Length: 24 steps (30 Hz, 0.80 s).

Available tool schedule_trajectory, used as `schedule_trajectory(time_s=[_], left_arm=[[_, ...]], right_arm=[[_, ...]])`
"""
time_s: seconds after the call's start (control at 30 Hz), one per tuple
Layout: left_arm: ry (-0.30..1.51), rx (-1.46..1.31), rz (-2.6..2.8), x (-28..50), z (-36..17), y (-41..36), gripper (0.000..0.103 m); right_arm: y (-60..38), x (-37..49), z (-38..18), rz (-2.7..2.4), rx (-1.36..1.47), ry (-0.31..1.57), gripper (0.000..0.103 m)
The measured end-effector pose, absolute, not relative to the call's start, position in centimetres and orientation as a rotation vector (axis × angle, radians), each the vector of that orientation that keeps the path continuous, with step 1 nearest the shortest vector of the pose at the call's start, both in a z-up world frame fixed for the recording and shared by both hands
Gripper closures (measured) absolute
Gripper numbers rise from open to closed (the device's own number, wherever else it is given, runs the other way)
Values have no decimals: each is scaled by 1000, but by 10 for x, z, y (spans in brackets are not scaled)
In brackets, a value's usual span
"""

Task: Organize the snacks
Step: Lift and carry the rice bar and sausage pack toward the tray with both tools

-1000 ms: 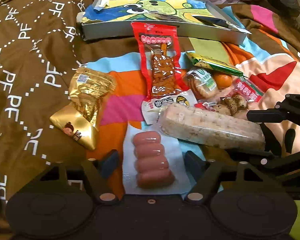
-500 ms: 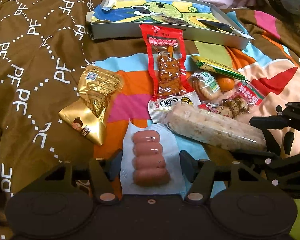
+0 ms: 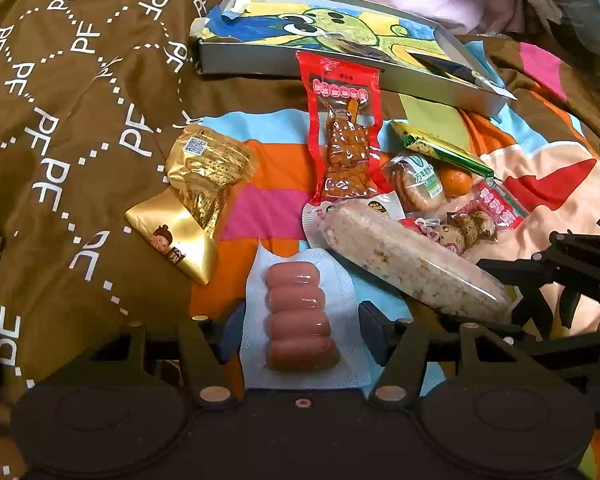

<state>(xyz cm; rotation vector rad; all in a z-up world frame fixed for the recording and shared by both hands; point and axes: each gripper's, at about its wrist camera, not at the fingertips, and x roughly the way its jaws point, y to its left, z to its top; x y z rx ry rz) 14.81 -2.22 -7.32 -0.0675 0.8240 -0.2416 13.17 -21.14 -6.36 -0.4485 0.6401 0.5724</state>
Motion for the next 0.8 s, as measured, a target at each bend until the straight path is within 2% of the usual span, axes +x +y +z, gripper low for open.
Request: schedule_trajectory(time_s=[0.23, 0.5, 0.8], left_arm=[[820, -82, -234, 147, -73, -21, 41], [810, -110, -228, 145, -73, -19, 41], [788, -211, -231, 141, -73, -11, 41]], right_arm=[[-191, 114, -72, 519, -621, 549, 58], [-175, 98, -90, 386, -913, 344, 58], [-172, 99, -98, 308, -1024, 229, 58]])
